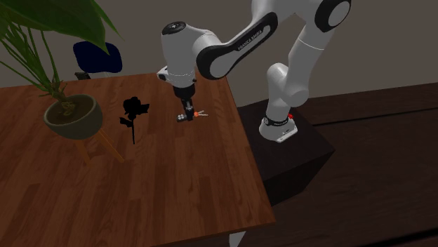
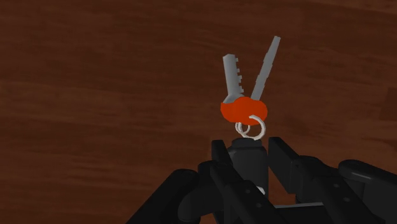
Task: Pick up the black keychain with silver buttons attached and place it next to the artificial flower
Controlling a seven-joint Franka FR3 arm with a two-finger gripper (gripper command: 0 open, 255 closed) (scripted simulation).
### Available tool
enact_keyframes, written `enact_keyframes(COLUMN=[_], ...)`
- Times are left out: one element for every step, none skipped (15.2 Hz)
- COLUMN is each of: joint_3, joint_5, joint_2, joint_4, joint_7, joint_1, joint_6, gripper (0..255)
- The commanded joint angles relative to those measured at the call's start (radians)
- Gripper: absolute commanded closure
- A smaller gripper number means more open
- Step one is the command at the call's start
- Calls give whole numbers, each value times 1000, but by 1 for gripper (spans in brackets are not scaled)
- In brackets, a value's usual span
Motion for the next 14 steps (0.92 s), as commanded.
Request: enact_keyframes(joint_3=[2, 2, 3, 3, 3, 4, 4, 5, 5, 6, 6, 6, 7, 7], joint_5=[1, 1, 0, 0, 0, 0, 0, -1, -1, -1, -1, -2, -2, -3], joint_2=[4, 9, 13, 18, 23, 28, 33, 39, 45, 51, 58, 64, 71, 79], joint_4=[-24, -34, -43, -53, -62, -71, -79, -88, -96, -104, -112, -120, -127, -135], joint_7=[2, 2, 2, 2, 2, 2, 3, 3, 3, 4, 4, 4, 5, 5], joint_1=[1, 1, 1, 1, 1, 1, 1, 1, 1, 1, 1, 1, 1, 1], joint_6=[29, 43, 57, 71, 85, 99, 113, 127, 142, 156, 170, 185, 199, 214], gripper=[255, 255, 255, 255, 255, 255, 255, 255, 255, 255, 255, 255, 255, 255])
